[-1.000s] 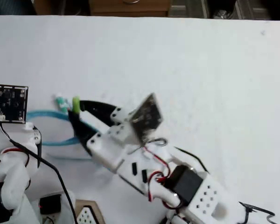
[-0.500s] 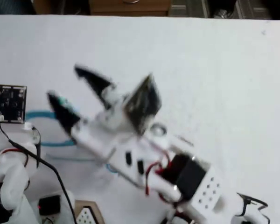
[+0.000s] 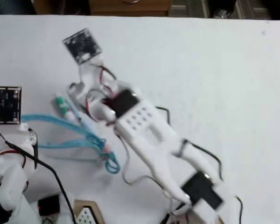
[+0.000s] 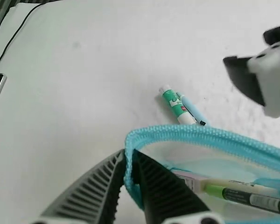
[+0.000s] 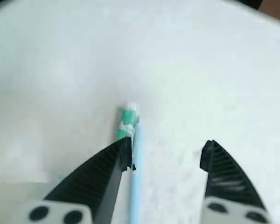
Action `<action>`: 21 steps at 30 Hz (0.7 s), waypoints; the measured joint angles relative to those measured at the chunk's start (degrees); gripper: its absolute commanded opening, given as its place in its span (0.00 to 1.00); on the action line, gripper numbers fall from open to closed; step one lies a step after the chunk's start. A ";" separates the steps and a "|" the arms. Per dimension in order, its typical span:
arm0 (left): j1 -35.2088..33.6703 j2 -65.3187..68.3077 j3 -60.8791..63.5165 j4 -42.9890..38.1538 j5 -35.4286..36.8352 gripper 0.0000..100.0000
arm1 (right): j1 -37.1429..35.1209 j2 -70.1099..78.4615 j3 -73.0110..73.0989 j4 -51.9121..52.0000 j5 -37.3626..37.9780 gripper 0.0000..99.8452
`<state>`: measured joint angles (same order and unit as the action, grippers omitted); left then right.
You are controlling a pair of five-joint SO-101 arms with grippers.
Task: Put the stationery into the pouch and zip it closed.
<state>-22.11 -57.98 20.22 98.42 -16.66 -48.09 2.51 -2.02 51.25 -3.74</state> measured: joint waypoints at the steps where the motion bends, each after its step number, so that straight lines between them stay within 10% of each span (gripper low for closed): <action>1: 0.00 0.00 0.00 0.00 0.00 0.02 | -0.44 2.55 0.00 -0.88 0.09 0.24; 21: -0.09 0.00 0.00 0.00 0.00 0.02 | -4.40 52.40 -43.69 4.04 0.44 0.18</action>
<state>-22.20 -57.98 20.22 98.42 -16.66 -52.48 54.90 -45.71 55.30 -3.30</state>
